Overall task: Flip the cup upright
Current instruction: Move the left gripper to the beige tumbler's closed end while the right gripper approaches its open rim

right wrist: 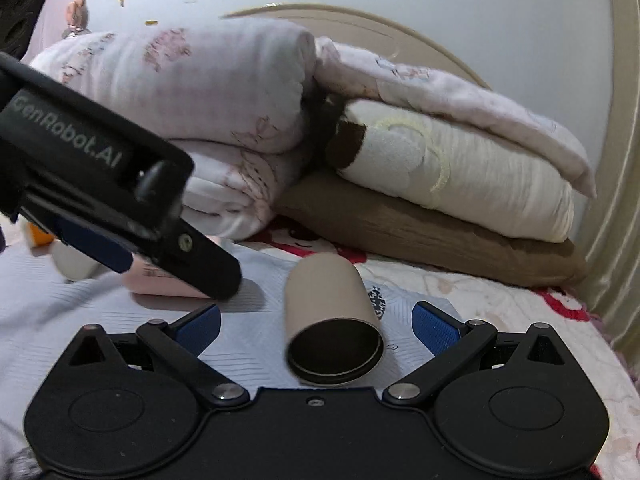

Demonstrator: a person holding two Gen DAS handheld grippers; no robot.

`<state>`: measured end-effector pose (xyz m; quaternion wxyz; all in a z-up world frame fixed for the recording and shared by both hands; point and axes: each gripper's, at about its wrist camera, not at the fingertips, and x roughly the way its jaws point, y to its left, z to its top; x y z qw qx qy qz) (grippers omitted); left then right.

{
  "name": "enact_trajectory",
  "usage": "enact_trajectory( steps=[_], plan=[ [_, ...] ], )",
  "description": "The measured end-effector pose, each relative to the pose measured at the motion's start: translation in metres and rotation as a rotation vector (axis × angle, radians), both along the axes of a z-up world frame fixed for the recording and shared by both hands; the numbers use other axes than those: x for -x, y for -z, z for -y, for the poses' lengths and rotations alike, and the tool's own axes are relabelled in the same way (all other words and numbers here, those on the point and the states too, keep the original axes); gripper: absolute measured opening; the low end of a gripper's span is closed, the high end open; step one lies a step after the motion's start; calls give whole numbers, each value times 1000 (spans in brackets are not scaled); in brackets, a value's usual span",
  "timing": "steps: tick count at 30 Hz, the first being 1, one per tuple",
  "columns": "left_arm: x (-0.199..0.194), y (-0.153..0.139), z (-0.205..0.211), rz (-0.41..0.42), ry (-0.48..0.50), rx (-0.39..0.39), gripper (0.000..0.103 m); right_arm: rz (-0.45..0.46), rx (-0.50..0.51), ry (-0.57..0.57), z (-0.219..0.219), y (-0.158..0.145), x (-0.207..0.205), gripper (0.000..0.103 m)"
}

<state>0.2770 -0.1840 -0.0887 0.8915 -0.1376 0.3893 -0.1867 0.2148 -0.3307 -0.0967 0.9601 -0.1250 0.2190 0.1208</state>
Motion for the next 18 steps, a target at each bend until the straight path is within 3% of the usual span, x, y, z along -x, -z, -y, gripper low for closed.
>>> enact_trajectory(
  steps=[3,7,18],
  plan=[
    [-18,10,10,-14,3,12,100,-22,-8,17,5,14,-18,103],
    [-33,15,12,-46,7,101,100,-43,-7,24,8,30,-34,103],
    [-75,31,24,-156,-25,177,96,-81,-78,2,10,36,-57,103]
  ],
)
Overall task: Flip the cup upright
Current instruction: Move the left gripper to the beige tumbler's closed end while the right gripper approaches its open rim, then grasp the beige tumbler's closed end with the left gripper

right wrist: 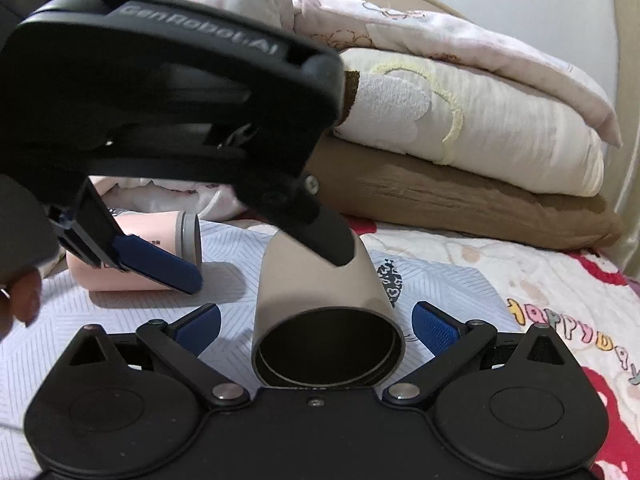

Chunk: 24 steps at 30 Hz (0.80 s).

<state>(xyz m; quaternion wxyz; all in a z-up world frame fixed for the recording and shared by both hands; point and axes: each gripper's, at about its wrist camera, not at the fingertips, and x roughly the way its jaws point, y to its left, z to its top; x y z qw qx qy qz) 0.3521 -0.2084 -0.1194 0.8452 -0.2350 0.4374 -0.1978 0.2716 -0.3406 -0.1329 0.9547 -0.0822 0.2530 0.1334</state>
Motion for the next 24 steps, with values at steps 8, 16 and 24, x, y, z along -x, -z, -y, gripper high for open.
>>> enact_trajectory(
  steps=[8,16,24],
  plan=[
    [-7,17,2,-74,16,81,77,-59,-80,55,10,3,-12,84],
    [8,12,9,-71,18,68,69,-133,-175,69,20,-1,-12,84],
    [43,1,-1,-90,41,9,68,-198,-213,16,21,-5,17,82]
  ],
)
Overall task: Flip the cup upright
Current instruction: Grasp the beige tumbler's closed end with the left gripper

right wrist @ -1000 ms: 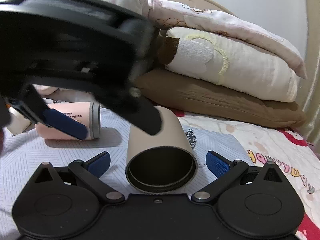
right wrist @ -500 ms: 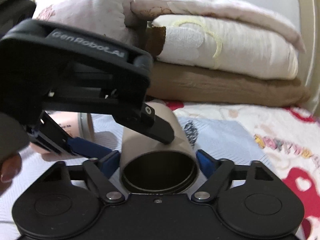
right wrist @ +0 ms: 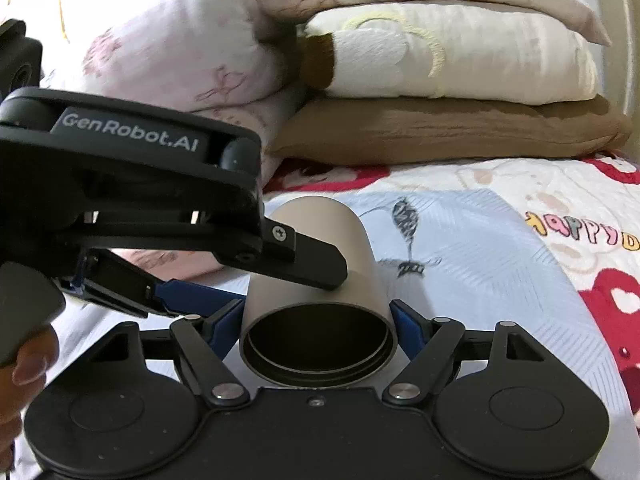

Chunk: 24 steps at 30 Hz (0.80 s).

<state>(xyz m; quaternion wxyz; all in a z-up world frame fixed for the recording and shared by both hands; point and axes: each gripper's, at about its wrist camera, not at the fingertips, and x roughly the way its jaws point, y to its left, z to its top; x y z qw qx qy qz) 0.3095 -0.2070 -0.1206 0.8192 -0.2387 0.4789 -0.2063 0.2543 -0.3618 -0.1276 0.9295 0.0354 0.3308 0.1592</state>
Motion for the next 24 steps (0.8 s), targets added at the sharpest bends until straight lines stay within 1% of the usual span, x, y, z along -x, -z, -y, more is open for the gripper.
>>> enact_trajectory(
  steps=[3,6,8,12,16,19,21,24],
  plan=[
    [14,-7,-12,12,13,-38,67,2,59,-48,-14,-4,13,82],
    [27,-14,-28,23,18,-62,68,-5,93,-105,-33,-10,24,82],
    [37,-22,-37,38,26,-95,68,-6,107,-133,-44,-14,32,82],
    [57,-33,-52,60,54,-139,68,-32,75,-186,-59,-22,43,82],
    [75,-39,-64,55,75,-180,67,-57,54,-251,-73,-25,52,82],
    [85,-40,-74,29,100,-191,67,-58,59,-315,-82,-26,60,82],
    [91,-40,-78,15,118,-201,67,-63,36,-358,-81,-25,64,82],
    [95,-37,-86,-11,155,-173,66,-65,9,-432,-76,-21,70,82]
  ],
)
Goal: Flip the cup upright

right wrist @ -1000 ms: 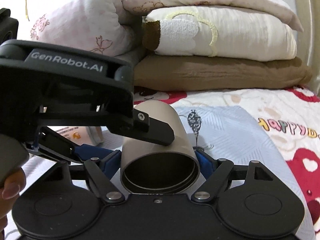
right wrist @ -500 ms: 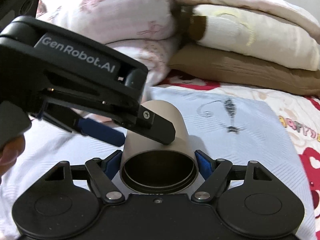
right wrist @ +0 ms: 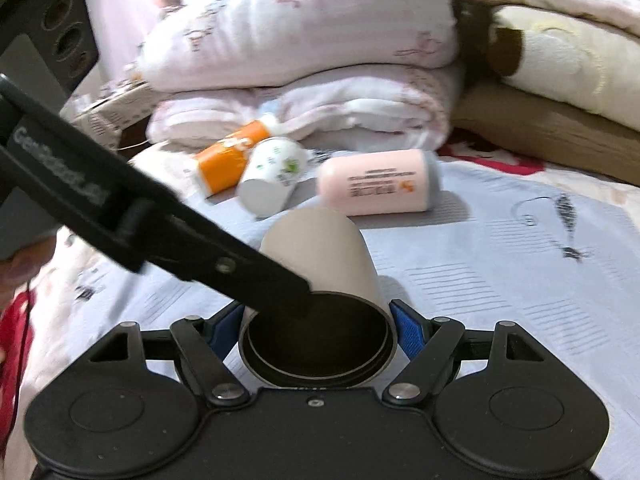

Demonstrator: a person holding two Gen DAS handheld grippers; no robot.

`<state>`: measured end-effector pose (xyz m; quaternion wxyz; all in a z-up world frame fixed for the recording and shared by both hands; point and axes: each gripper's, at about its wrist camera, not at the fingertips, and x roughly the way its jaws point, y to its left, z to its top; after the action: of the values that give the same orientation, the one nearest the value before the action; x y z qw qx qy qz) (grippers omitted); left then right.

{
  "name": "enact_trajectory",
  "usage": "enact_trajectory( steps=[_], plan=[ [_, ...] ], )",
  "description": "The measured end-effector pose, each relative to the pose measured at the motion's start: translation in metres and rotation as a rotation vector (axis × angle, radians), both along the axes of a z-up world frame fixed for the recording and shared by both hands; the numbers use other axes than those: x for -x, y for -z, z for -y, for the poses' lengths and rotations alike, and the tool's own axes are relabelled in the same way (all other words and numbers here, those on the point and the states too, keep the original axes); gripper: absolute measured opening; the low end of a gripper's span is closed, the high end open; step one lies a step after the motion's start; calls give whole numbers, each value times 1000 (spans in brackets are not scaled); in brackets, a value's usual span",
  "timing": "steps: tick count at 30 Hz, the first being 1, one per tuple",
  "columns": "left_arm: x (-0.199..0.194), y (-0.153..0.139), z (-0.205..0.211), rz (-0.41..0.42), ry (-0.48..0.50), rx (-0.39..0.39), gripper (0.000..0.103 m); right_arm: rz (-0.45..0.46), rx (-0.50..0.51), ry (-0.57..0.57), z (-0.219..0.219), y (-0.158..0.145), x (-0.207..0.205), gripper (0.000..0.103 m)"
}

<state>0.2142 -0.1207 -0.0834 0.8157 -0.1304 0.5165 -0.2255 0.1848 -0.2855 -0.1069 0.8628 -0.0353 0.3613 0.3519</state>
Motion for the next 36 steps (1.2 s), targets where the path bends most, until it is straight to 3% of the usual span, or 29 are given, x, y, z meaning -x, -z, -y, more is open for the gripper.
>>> enact_trajectory(
  steps=[3,13,17,21,26,29,32,36],
  plan=[
    [-1,8,-5,-28,-2,27,66,27,59,-55,-6,6,7,82],
    [-5,6,-18,17,56,28,68,109,165,-78,-19,4,9,82],
    [-14,2,-26,42,43,10,69,161,217,-48,-28,-1,9,93],
    [-30,-5,-27,56,66,-30,69,206,297,-65,-38,-6,9,94],
    [-55,-13,-17,97,131,-109,69,131,375,-151,-48,-13,-10,94],
    [-67,-11,-11,92,172,-78,69,67,408,-208,-54,-16,-21,91],
    [-78,-6,-4,92,202,-47,69,9,422,-274,-58,-20,-28,82],
    [-87,5,-4,58,203,-14,69,60,523,-420,-66,-21,-18,82]
  ],
)
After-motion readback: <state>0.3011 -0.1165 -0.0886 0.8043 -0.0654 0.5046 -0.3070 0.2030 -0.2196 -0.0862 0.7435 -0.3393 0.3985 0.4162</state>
